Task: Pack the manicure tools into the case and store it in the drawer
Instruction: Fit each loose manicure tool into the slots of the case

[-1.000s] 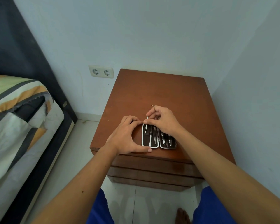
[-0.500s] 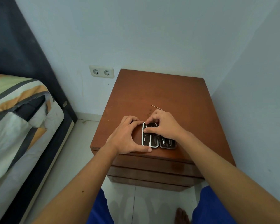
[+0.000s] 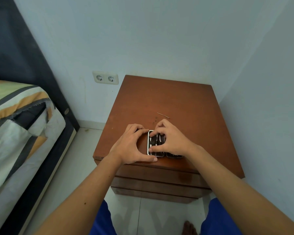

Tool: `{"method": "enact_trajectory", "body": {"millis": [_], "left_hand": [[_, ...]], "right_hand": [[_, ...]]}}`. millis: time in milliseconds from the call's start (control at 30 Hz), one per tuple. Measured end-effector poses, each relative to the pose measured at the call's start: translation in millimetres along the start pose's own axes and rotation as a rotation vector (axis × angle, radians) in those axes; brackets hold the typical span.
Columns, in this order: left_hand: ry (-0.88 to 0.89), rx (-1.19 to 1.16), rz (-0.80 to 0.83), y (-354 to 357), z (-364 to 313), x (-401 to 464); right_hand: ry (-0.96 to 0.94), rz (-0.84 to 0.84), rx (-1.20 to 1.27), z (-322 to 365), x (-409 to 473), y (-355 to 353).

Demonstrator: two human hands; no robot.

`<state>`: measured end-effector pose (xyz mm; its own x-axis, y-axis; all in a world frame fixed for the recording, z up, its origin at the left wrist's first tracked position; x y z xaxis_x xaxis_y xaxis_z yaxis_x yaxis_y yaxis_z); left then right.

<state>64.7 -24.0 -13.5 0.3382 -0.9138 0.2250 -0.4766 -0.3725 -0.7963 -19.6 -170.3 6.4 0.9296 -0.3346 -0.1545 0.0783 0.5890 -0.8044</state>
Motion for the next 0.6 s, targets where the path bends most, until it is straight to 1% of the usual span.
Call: {"method": "enact_trajectory", "body": {"millis": [67,167,300,400,500,600], "left_hand": [[0.004,0.006,-0.001,0.3,-0.1,0.2],[0.012,0.011,-0.012,0.0,-0.6,0.8],[0.011,0.008,-0.007,0.2,-0.9,1.5],[0.007,0.009,-0.005,0.2,-0.3,1.4],[0.0,0.009,0.006,0.8,0.1,0.8],[0.009,0.008,-0.001,-0.4,-0.7,0.9]], "right_hand": [[0.019,-0.037,0.078,-2.4,0.8,-4.7],[0.073,-0.187,0.178,-10.7,9.6,-25.2],[0.213,-0.379,0.106,-30.0,36.6,-54.9],[0.28,-0.38,-0.007,-36.6,60.8,-58.9],[0.296,-0.353,-0.08,-34.2,75.0,-57.0],[0.298,-0.34,-0.101,-33.4,78.0,-54.7]]}}
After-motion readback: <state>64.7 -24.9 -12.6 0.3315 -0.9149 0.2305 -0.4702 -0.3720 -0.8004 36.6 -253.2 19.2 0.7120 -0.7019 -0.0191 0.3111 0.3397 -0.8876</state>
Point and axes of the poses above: each hand's wrist, its own x-axis towards the middle knuckle, its own y-axis out of the palm, z = x × y, the point moved 7 cm from there along x, towards the middle knuckle, and after that the axes turned 13 degrees about y, right-handed, at the moved point
